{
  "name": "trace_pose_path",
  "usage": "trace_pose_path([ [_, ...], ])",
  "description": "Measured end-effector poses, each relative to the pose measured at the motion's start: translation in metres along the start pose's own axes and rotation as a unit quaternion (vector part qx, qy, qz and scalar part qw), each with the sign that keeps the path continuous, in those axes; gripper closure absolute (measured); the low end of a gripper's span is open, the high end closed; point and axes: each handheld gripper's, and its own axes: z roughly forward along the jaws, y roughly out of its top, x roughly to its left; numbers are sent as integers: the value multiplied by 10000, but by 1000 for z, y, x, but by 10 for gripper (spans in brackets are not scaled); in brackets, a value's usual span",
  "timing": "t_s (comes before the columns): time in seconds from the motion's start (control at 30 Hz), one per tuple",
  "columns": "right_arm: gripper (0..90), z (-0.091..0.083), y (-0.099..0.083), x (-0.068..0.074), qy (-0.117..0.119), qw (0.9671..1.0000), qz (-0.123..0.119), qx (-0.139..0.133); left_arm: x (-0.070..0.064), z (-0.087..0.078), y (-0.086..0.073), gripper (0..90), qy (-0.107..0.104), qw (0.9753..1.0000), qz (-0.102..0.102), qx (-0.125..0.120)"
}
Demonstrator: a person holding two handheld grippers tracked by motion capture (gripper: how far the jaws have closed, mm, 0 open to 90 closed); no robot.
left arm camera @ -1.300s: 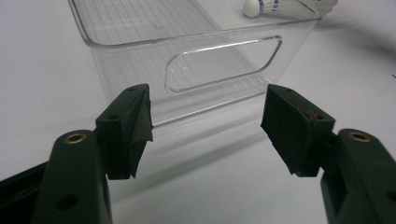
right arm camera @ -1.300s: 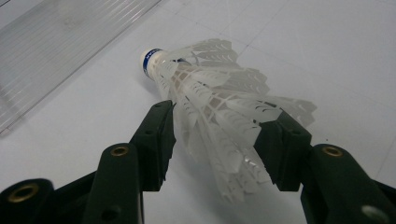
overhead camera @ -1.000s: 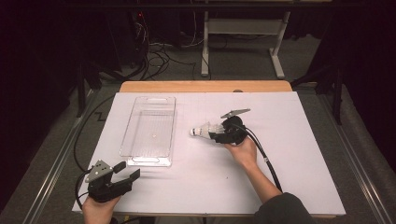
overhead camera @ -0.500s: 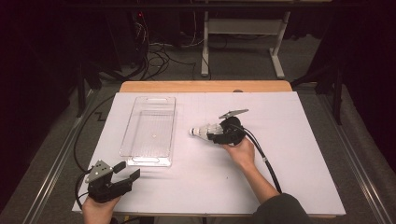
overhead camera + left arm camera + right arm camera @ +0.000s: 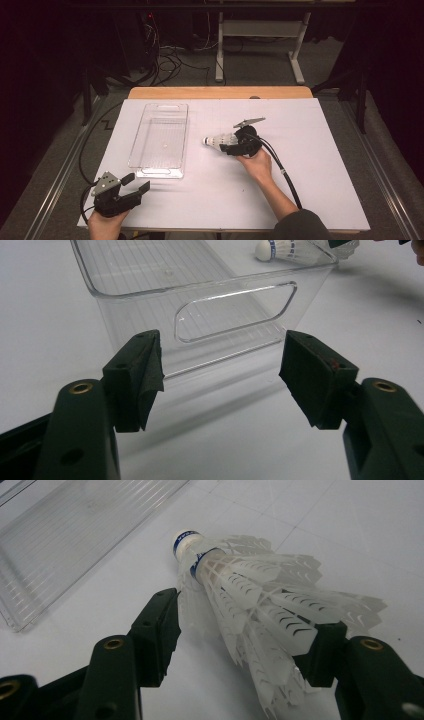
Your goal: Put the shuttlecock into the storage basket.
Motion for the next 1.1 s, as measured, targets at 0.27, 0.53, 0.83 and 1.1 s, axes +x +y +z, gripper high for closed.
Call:
trace_pose_path([
  [0.27,405,-2,0,2,25,10000,42,-4,0,0,0,340,3,10000,-2,-2],
  [0.53,407,0,0,4,-14,10000,48,17,0,0,0,340,2,10000,-2,-3],
  [0.83,417,6,2,7,-55,9999,81,25,0,0,0,340,2,10000,-6,-5],
  [1.1,465,10,3,6,-44,9999,154,59,0,0,0,340,-1,10000,-5,-3],
])
